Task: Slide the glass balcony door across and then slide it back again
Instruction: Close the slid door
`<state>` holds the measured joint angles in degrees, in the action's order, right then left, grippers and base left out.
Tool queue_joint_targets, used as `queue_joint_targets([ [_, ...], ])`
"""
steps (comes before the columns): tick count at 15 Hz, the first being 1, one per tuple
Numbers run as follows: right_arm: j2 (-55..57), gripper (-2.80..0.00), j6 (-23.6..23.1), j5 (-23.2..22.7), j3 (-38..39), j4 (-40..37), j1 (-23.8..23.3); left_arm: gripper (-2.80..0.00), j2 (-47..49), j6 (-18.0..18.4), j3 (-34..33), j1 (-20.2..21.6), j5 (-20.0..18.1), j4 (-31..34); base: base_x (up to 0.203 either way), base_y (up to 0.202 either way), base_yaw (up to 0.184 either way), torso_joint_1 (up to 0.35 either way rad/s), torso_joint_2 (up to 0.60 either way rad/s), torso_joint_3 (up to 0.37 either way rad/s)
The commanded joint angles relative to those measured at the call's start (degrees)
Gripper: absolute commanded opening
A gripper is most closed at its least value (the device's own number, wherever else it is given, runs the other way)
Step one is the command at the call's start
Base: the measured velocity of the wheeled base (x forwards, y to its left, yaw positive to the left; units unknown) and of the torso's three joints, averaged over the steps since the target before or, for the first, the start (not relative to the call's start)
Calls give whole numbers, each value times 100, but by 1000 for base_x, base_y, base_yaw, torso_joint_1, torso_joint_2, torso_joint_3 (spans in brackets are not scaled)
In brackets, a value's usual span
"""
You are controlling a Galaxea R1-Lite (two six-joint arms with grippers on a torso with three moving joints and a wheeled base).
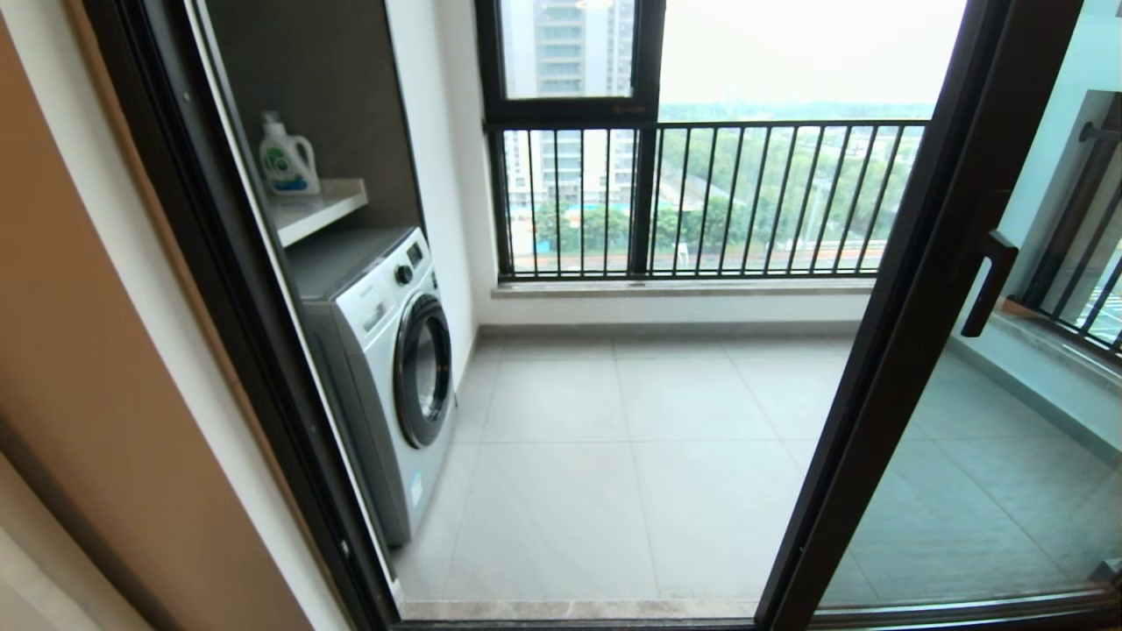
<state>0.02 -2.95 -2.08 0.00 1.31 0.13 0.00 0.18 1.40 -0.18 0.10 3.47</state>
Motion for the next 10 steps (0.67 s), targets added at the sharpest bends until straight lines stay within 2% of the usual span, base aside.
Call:
queue_joint_targets([
  [1, -3, -280, -30, -3, 44, -43, 4, -280, 9, -1, 0, 1, 4, 4, 0, 0, 0, 0, 0, 0],
  [3, -10, -280, -541, -1, 45, -46, -2, -280, 0, -1, 0, 1, -1, 4, 0, 0, 0, 0, 0, 0],
  [5, 82, -280, -563, -107, -156, -52, -1, -280, 0, -1, 0, 1, -1, 4, 0, 0, 0, 0, 0, 0],
  [6, 290, -280, -542, -170, -531, -54, 3, -280, 9, -1, 0, 1, 8, 4, 0, 0, 0, 0, 0, 0],
  [10, 2089, -280, -325, -404, -1943, -36, 24, -280, 2, -1, 0, 1, -1, 4, 0, 0, 0, 0, 0, 0],
])
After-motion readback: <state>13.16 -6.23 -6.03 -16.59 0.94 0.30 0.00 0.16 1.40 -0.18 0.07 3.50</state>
